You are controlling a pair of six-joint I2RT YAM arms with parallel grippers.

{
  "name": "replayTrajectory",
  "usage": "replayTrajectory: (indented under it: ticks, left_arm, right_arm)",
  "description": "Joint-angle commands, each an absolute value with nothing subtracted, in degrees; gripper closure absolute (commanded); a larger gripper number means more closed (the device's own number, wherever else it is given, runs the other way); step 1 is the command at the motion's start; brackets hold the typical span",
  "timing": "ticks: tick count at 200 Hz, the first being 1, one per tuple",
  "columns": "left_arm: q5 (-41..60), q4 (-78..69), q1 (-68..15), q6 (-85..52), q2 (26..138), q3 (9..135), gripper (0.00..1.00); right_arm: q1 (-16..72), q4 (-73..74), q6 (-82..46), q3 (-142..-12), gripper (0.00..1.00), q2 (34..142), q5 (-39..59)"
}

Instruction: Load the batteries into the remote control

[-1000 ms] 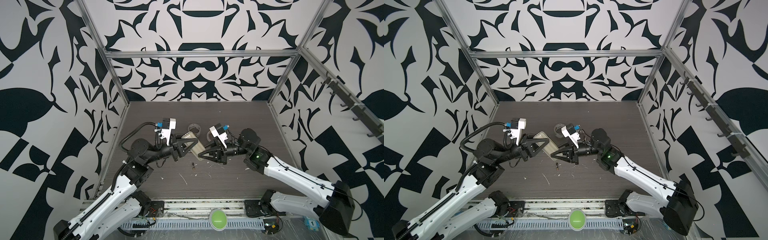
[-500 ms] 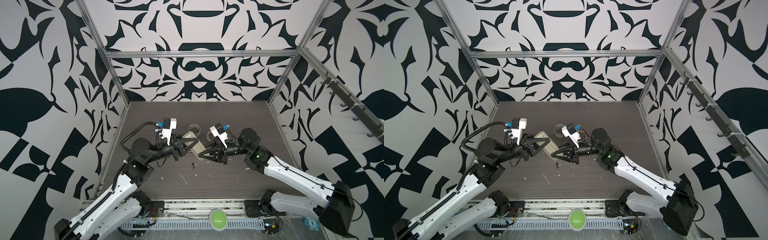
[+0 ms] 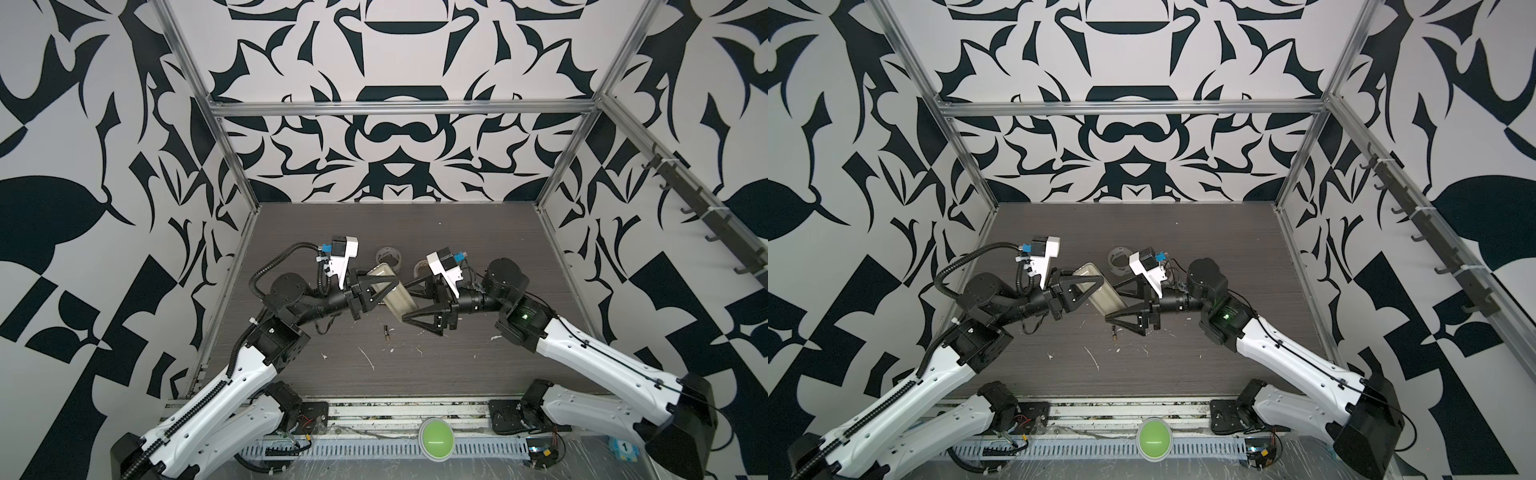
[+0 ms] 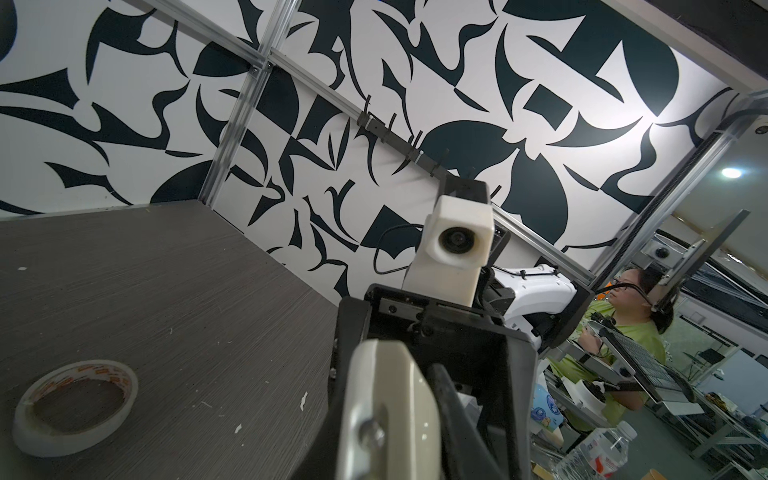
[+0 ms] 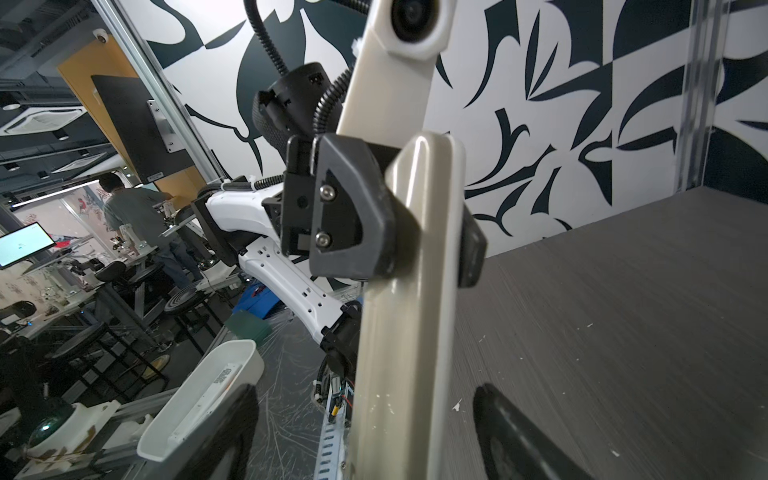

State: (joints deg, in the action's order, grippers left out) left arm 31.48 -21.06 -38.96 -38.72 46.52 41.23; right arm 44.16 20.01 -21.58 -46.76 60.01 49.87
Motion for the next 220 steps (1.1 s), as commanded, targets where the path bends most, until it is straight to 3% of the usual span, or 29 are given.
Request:
replayTrajectory:
  ticks: [1,42,94,128,220]
  left_arm:
    - [30.2,-20.7,-39.0,-38.2,45.6,42.7,1.00]
    - [27.3,-16.3,-39.0,-38.6,45.2,43.8,1.00]
    - [24.9,-10.6,-39.0,-40.5,43.4,43.3,1.00]
    - [23.5,-6.9,-39.0,-41.5,41.9,43.2,1.00]
    - [25.3,1.0,-38.8,-43.1,46.5,45.1,1.00]
  right_arm:
    - [44.0,19.3,-19.3,-48.0,0.11,58.8,48.3]
    - [44.0,15.4,-15.7,-47.0,0.11,56.0,43.7]
    - [44.0,6.3,-6.8,-46.3,0.19,49.0,33.0]
    - [44.4,-0.7,-3.0,-48.9,0.12,49.2,29.4]
    - [51.5,-14.4,6.5,-54.2,0.16,47.9,16.4]
